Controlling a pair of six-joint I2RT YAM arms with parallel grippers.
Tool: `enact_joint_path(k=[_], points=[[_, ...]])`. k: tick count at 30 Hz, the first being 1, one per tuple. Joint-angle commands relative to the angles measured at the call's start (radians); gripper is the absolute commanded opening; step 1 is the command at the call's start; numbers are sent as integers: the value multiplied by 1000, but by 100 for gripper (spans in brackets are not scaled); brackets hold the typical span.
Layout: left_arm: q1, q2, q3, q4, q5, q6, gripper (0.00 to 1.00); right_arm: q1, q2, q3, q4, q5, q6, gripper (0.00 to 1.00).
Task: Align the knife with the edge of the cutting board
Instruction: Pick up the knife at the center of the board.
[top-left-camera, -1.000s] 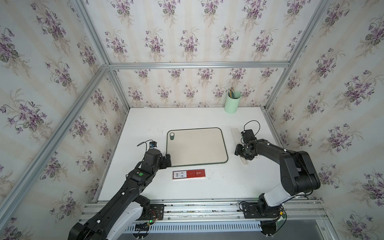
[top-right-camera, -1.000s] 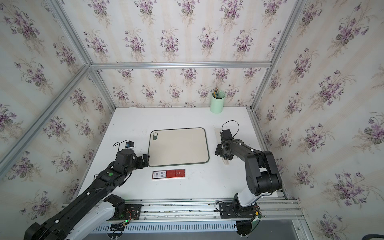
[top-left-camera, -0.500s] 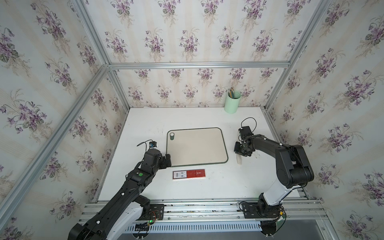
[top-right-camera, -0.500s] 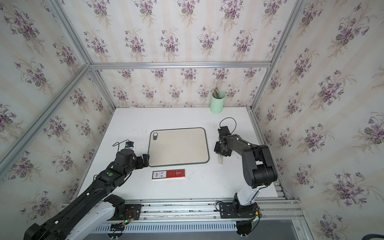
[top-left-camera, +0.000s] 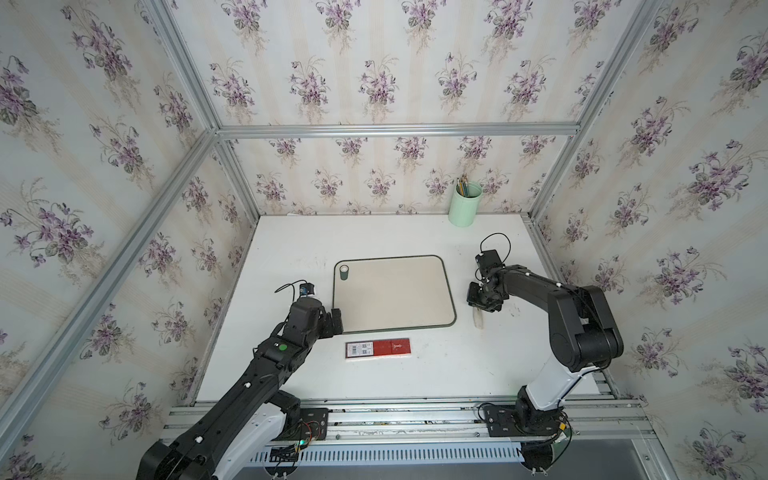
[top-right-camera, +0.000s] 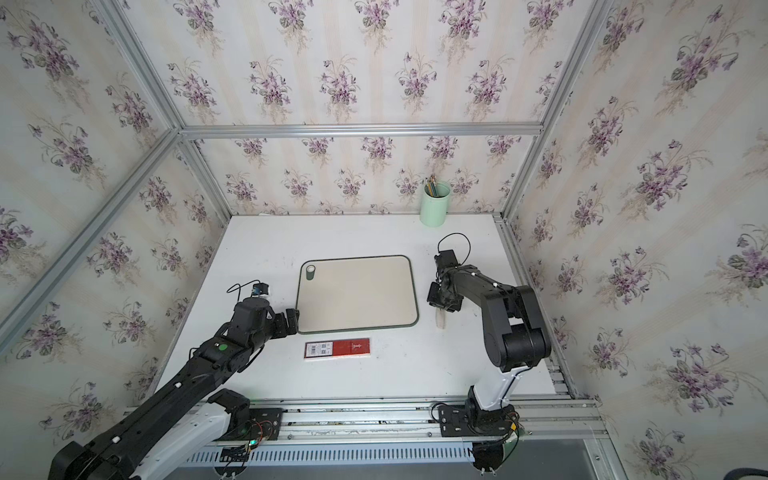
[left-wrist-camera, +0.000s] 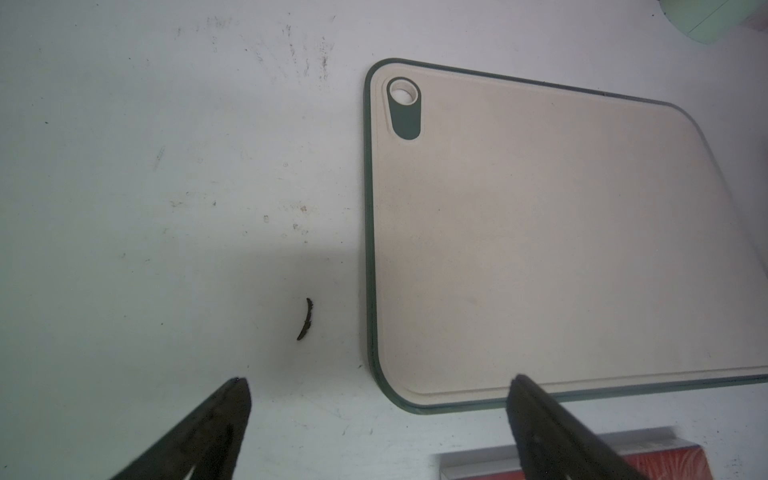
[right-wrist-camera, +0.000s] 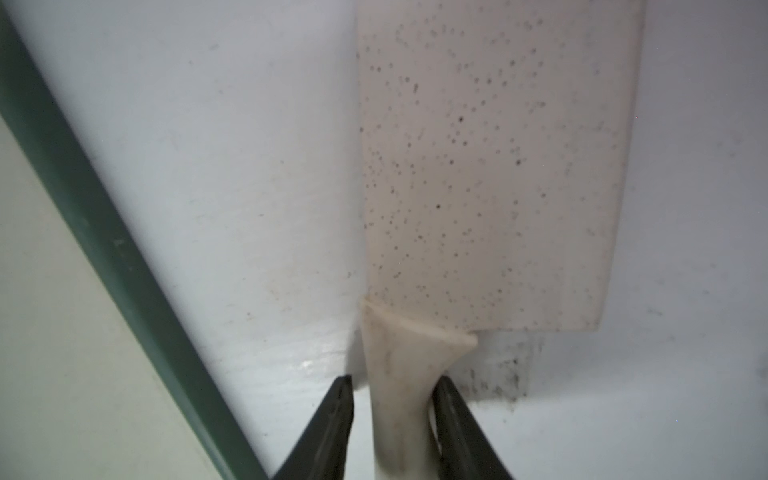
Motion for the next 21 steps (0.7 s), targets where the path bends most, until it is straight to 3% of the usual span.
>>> enact_joint_path(k=[1,7,15,21], points=[[25,43,27,20,33,-2,100,2,29,-20,-8,-46,-3,31],[120,219,127,26,158,9,100,5,-7,-29,13,-48,0,16],[159,481,269,59,248,37,100,5,-45,-46,48,-71,6,10],[169,553,310,73,271,44,100,4,-67,-70,79,-89,19,5]])
